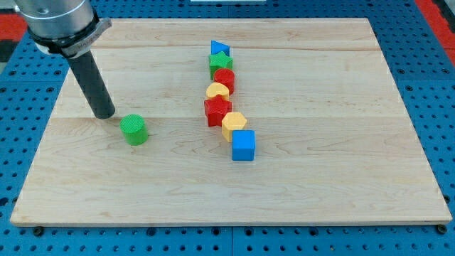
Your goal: Move the green circle below the blue cube
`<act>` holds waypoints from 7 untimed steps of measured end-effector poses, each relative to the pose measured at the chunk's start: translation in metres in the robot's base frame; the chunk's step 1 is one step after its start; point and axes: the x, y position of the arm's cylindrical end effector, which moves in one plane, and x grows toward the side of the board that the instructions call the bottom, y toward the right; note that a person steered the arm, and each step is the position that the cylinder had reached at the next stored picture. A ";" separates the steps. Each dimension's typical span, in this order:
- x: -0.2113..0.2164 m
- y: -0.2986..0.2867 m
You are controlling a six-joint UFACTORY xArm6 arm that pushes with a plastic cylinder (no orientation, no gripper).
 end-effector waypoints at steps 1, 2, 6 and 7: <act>0.011 0.014; 0.031 0.034; 0.049 0.069; 0.038 0.069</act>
